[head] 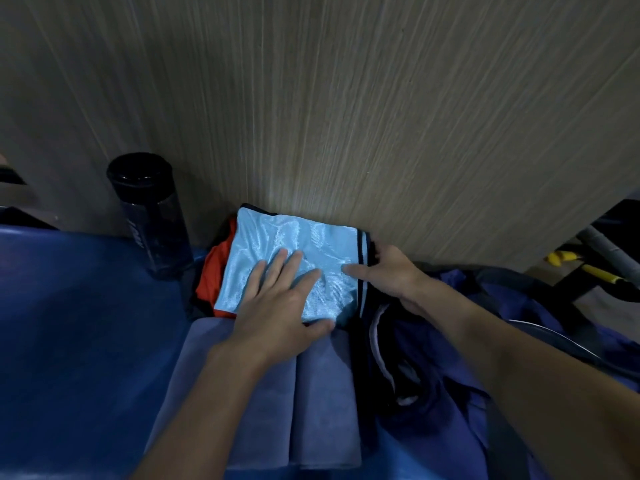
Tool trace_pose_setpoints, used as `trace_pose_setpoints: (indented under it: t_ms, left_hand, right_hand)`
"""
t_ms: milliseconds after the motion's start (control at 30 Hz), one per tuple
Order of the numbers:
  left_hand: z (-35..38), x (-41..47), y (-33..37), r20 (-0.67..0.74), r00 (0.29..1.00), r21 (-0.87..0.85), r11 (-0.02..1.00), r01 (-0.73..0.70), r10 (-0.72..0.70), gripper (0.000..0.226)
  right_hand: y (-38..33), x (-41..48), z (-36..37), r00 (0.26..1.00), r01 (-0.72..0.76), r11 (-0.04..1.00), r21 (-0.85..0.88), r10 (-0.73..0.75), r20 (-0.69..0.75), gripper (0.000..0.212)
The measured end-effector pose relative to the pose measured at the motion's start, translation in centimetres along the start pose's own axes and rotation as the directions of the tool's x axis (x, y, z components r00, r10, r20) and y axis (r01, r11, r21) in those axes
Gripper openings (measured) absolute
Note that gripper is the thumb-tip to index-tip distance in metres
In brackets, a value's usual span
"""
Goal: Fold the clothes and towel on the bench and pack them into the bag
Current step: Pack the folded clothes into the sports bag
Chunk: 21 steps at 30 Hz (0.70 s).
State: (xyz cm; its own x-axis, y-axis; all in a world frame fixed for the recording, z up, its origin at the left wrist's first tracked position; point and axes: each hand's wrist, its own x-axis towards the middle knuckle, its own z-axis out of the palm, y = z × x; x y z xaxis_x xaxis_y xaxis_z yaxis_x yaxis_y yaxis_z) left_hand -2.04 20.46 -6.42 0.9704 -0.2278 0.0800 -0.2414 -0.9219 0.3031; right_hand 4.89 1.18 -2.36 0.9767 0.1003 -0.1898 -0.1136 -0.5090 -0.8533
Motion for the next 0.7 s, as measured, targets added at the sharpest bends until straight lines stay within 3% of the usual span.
trace_pose_setpoints:
  t_ms: [67, 133, 267, 367, 533, 700]
  left_hand:
    - [0.0, 0.0, 0.0, 0.011, 1.000, 0.024, 1.000, -0.013, 0.012, 0.088]
    - [0.1, 0.0, 0.0, -0.002, 1.000, 0.027, 1.000, -0.016, 0.016, 0.085]
    - [0.2, 0.2, 0.0, -0.028, 1.000, 0.027, 1.000, -0.014, 0.015, 0.068]
    - [0.5, 0.2, 0.1, -0.057, 0.998, 0.036, 0.999, -0.001, 0.003, 0.056]
    - [0.7, 0.1, 0.4, -0.133, 0.991, -0.032, 0.999, 0.024, -0.028, 0.074]
    - [0.4, 0.3, 0.7, -0.179, 0.980, -0.228, 0.972, 0.050, -0.093, 0.068]
  right_hand:
    - [0.5, -0.3, -0.2, 0.999, -0.025, 0.999, -0.024, 0.026, 0.043, 0.026]
    - [0.9, -0.6, -0.2, 0.998, -0.046, 0.998, -0.038, 0.048, 0.047, 0.040]
    - [1.4, -1.2, -0.2, 0.993, -0.114, 0.929, -0.351, 0.096, -0.068, 0.075]
    - [1.5, -2.1, -0.3, 0.989, -0.090, 0.958, -0.272, 0.054, -0.136, 0.077]
    - [1.7, -2.5, -0.3, 0.956, 0.006, 1.000, 0.009, -0.003, -0.295, 0.043]
    - [1.1, -2.5, -0.7, 0.979, -0.055, 0.998, -0.005, 0.053, -0.196, 0.048]
